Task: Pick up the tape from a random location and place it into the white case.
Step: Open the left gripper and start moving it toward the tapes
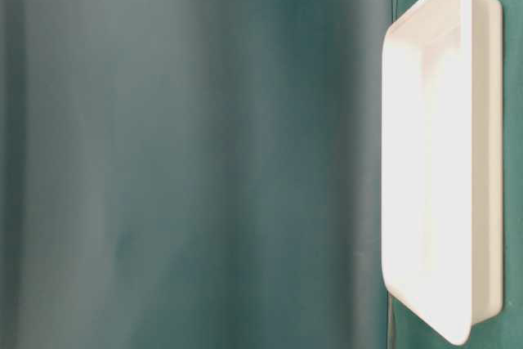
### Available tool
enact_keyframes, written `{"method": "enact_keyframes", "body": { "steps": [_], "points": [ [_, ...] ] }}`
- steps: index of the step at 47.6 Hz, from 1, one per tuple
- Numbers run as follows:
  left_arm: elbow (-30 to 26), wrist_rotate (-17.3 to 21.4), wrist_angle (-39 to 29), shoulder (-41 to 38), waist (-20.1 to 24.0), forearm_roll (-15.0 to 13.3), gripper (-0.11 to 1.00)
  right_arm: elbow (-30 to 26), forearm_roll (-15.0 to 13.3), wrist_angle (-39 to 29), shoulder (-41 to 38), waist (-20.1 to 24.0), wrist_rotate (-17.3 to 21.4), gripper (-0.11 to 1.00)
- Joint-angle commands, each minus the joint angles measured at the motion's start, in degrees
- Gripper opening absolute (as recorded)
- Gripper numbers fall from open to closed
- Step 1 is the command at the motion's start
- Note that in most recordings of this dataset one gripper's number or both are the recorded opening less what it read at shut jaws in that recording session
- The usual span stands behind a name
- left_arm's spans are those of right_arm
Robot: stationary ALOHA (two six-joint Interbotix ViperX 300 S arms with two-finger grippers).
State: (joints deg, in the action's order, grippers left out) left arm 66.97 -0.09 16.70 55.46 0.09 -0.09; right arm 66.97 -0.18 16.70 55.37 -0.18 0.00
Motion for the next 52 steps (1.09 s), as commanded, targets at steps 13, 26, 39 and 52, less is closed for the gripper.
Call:
{"method": "enact_keyframes", "body": {
  "steps": [13,26,39,52],
  "points": [
    [-1.41,-0.09,-0.18,-0.79,-1.41,0.09,0.01,-4.31,0.09,-8.00,-1.58,-0.09,0.70,0.01],
    [-1.41,-0.09,-1.14,-2.02,-1.41,0.09,0.02,-4.57,0.09,-8.96,-2.46,-0.09,0.79,0.01],
    [-1.58,-1.58,-1.14,-4.92,-1.76,0.00,0.52,-4.92,0.09,-9.14,-2.20,-0.09,0.79,0.41],
    [-1.93,-1.76,-1.23,-6.42,-1.76,0.09,0.99,-5.10,0.09,-9.58,-2.11,-0.09,0.70,0.90]
  ]
}}
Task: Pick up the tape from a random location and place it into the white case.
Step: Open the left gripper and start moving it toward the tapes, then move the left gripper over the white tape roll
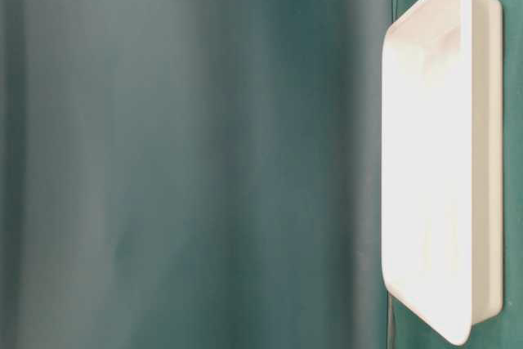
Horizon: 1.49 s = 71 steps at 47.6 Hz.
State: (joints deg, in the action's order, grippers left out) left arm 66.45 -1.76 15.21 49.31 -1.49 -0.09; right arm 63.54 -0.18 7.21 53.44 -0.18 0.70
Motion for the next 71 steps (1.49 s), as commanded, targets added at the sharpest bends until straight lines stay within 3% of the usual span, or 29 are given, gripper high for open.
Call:
{"method": "enact_keyframes", "body": {
  "steps": [1,15,27,45,71],
  "points": [
    [-1.41,-0.09,0.26,-0.26,-0.26,0.00,0.99,-1.67,0.09,-0.26,-0.18,-0.09,0.00,0.89],
    [-1.67,-0.18,0.00,0.18,-0.35,0.09,0.99,-1.67,0.09,-1.67,-0.18,-0.09,0.00,0.90],
    [-2.02,-0.18,-0.09,-0.44,-4.75,0.09,0.99,-1.76,0.09,-1.67,-0.26,-0.09,0.00,0.90],
    [-2.55,-0.18,-0.97,-1.32,-4.83,0.00,0.99,-1.85,0.09,-1.67,-0.35,-0.09,0.00,0.90],
    [-12.39,-0.09,4.22,-18.90,-4.83,0.00,0.99,-1.85,0.09,-1.41,-1.58,-0.09,0.00,0.90]
  ]
}}
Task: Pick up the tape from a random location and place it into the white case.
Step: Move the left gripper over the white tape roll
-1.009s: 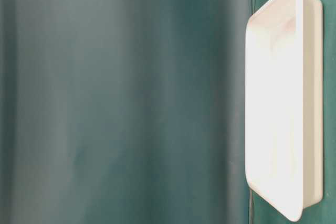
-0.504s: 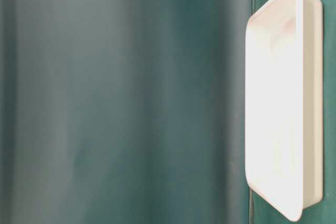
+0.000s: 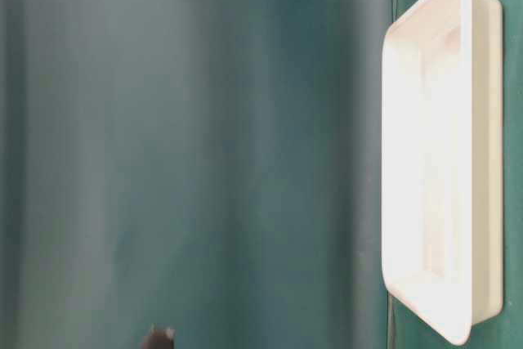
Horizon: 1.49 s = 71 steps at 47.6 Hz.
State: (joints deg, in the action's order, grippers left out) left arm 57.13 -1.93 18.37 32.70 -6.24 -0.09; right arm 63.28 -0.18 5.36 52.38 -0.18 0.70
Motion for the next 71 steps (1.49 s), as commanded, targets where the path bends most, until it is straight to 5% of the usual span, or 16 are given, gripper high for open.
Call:
{"method": "enact_keyframes", "body": {
  "steps": [1,19,40,61,71],
  "points": [
    [-3.60,0.09,1.23,-3.16,0.00,0.00,0.99,-1.58,0.09,0.44,-0.53,-0.09,0.00,0.90],
    [-18.02,0.35,0.88,-18.11,0.00,0.00,0.99,-1.41,0.09,0.44,-1.58,-0.09,0.00,0.90],
    [-33.40,2.46,-6.94,-29.62,0.09,0.00,0.99,-1.23,0.09,0.53,-2.64,-0.09,0.00,0.90],
    [-34.54,2.37,-9.40,-31.29,1.32,0.00,0.99,-1.23,0.00,0.70,-2.64,-0.09,0.00,0.90],
    [-35.95,1.93,-16.17,-31.82,1.32,0.00,0.99,-1.32,0.00,0.70,-2.64,-0.09,0.00,0.90]
  ]
}}
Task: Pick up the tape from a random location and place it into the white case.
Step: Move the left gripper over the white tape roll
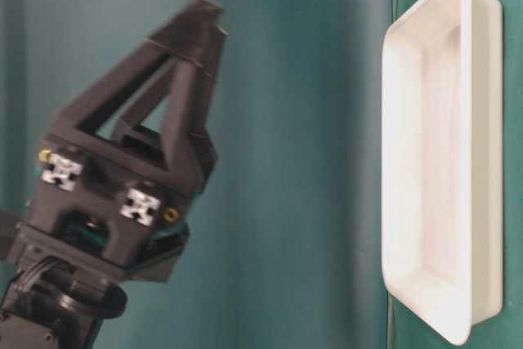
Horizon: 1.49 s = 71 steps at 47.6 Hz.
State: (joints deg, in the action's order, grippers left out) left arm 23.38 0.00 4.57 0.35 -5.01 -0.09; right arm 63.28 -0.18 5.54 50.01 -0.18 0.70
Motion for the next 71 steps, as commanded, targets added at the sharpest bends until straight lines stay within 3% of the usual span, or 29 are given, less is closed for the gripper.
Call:
{"method": "enact_keyframes", "body": {
  "steps": [1,23,36,71],
  "points": [
    [-2.37,0.00,-3.25,0.35,0.09,0.00,0.99,-1.23,0.00,0.53,-0.26,-0.09,0.00,0.90],
    [-13.80,0.00,-29.44,-5.45,0.53,0.09,0.99,-1.23,0.09,0.35,-0.88,0.00,0.00,0.90],
    [-19.95,0.00,-41.57,-8.35,0.62,0.35,0.99,-1.14,0.09,0.44,-1.49,-0.09,0.00,0.90],
    [-21.27,-0.09,-43.51,-9.14,0.62,0.35,0.99,-1.05,0.09,0.35,-1.85,-0.09,0.00,0.90]
  ]
}}
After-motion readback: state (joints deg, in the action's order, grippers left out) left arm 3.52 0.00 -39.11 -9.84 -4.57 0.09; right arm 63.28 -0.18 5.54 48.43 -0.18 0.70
